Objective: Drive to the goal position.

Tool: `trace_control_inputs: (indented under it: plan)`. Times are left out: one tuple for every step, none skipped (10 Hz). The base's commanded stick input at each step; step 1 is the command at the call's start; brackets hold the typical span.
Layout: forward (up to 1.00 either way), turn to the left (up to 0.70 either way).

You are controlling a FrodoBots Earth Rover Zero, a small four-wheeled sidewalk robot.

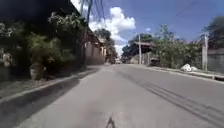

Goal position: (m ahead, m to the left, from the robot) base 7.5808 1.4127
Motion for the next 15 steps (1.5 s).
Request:
trace_control_inputs:
  plan:
    - [1.00, 0.01]
    - [1.00, 0.01]
    - [1.00, 0.01]
    - [1.00, 0.01]
    - [1.00, 0.01]
    - [1.00, -0.27]
    - [1.00, -0.35]
    - [1.00, -0.35]
    - [1.00, -0.35]
    - [1.00, -0.22]
    - [1.00, -0.07]
    - [1.00, 0.01]
    - [1.00, 0.01]
    - [1.00, 0.01]
    - [1.00, 0.01]
